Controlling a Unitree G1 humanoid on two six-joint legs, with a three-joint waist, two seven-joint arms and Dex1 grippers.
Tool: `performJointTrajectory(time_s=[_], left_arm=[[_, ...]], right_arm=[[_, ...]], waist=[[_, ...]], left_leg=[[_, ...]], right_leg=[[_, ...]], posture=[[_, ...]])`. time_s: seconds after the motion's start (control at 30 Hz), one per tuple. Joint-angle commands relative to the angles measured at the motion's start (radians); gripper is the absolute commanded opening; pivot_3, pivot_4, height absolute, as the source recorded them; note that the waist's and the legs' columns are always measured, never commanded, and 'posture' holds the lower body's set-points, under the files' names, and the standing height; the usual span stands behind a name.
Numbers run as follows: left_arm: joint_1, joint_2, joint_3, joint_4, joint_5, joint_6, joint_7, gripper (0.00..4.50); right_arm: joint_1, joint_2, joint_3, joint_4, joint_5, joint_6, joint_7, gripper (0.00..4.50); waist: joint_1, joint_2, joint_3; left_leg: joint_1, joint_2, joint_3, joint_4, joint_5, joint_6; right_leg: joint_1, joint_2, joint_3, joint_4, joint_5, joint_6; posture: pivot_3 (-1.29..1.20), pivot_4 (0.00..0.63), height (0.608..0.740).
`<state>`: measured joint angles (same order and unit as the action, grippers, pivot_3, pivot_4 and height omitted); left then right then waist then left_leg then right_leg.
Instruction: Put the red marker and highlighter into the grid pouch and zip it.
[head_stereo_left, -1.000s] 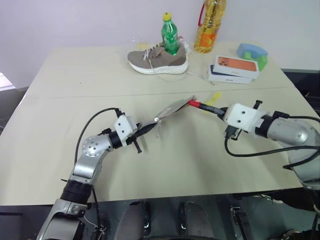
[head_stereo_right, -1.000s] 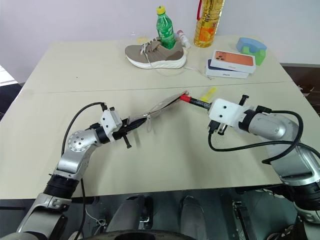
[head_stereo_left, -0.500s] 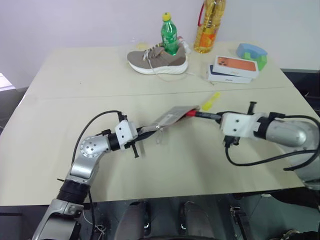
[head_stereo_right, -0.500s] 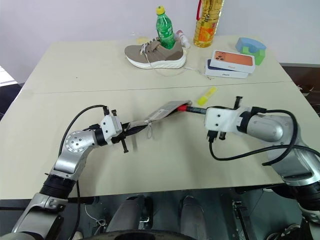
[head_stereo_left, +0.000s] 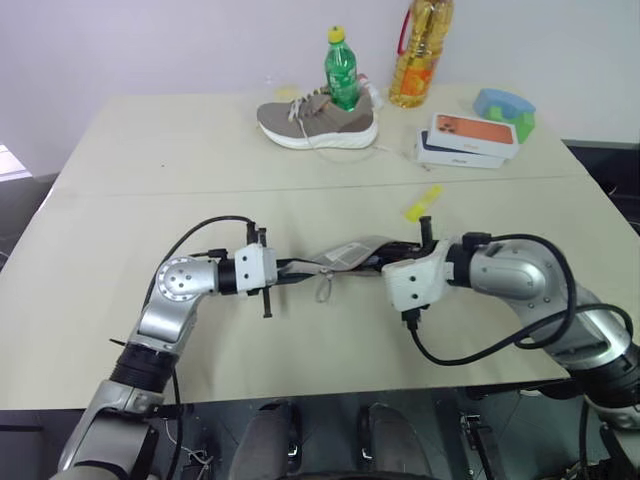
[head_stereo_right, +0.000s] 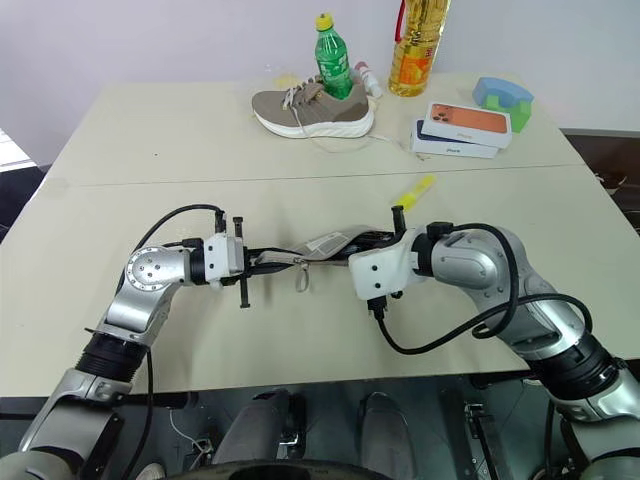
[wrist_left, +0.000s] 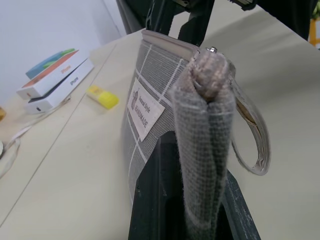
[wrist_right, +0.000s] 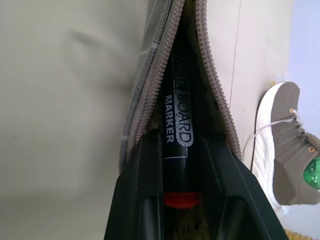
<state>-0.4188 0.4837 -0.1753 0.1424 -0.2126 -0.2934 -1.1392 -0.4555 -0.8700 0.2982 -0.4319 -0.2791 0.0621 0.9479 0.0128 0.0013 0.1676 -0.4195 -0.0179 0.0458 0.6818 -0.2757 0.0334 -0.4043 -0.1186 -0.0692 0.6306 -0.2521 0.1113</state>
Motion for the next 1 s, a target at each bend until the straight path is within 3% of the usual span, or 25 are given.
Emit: performJointTrajectory(time_s=[0.03, 0.07, 0.23, 0.3, 0.4, 0.5, 0.67, 1.0], left_arm=[[-0.014, 0.014, 0.030, 0.009, 0.001, -0.022, 0.019, 0.00], [-0.011, 0.016, 0.037, 0.017, 0.007, -0.025, 0.032, 0.00], [-0.001, 0.013, 0.068, 0.062, 0.063, -0.055, 0.146, 0.00], [-0.002, 0.000, 0.085, 0.084, 0.098, -0.072, 0.224, 0.00], [0.002, -0.027, 0.114, 0.106, 0.149, -0.076, 0.359, 0.00], [0.018, -0.046, 0.123, 0.119, 0.188, -0.079, 0.450, 0.00], [0.037, -0.066, 0.110, 0.132, 0.218, -0.088, 0.520, 0.00], [0.063, -0.080, 0.086, 0.109, 0.221, -0.085, 0.529, 0.00]], right_arm=[[-0.016, 0.030, -0.080, -0.039, 0.062, 0.015, -0.019, 2.89], [-0.015, 0.047, -0.118, -0.054, 0.110, 0.052, -0.023, 3.40], [-0.055, 0.171, -0.338, -0.137, 0.392, 0.462, -0.071, 3.40], [-0.081, 0.201, -0.381, -0.111, 0.413, 0.593, -0.129, 3.40], [-0.112, 0.300, -0.433, -0.046, 0.438, 0.781, -0.267, 4.31], [-0.131, 0.401, -0.422, 0.106, 0.357, 0.921, -0.465, 4.41], [-0.244, 0.630, -0.526, 0.430, 0.304, 0.937, -0.798, 4.41], [-0.508, 0.708, -0.679, 0.988, 0.333, 0.755, -1.132, 4.41]], waist=[[0.000, 0.000, 0.000], [-0.001, 0.000, 0.000], [0.000, 0.000, 0.000], [0.000, 0.000, 0.000], [0.000, -0.001, 0.000], [-0.002, -0.001, -0.001], [-0.007, 0.000, -0.001], [-0.026, 0.001, 0.000]], left_leg=[[0.000, 0.000, 0.000, 0.000, 0.000, 0.000], [0.000, 0.000, 0.000, 0.000, 0.000, 0.000], [0.000, 0.000, -0.001, 0.000, 0.000, -0.001], [0.000, 0.000, -0.001, 0.000, 0.000, 0.000], [0.000, 0.000, -0.001, 0.000, 0.000, 0.000], [0.000, 0.000, -0.001, -0.001, 0.000, -0.001], [-0.003, 0.000, 0.001, -0.002, 0.003, -0.006], [-0.005, -0.001, 0.001, -0.002, 0.003, -0.006]], right_leg=[[0.000, 0.000, 0.000, 0.000, 0.000, 0.000], [0.000, 0.000, 0.000, 0.000, 0.000, 0.000], [0.000, 0.000, 0.000, 0.000, 0.000, 0.000], [0.000, -0.001, 0.000, 0.000, 0.000, 0.000], [0.000, -0.002, 0.000, 0.000, 0.001, 0.000], [-0.002, -0.002, 0.000, 0.001, 0.001, 0.000], [-0.006, -0.002, 0.000, 0.003, 0.001, 0.000], [-0.007, -0.001, 0.000, 0.004, 0.001, 0.000]], posture=[[0.00, 0.150, 0.740], [0.00, 0.150, 0.740], [0.00, 0.150, 0.740], [0.00, 0.150, 0.740], [0.00, 0.150, 0.740], [0.00, 0.150, 0.740], [0.00, 0.150, 0.740], [0.00, 0.150, 0.740]])
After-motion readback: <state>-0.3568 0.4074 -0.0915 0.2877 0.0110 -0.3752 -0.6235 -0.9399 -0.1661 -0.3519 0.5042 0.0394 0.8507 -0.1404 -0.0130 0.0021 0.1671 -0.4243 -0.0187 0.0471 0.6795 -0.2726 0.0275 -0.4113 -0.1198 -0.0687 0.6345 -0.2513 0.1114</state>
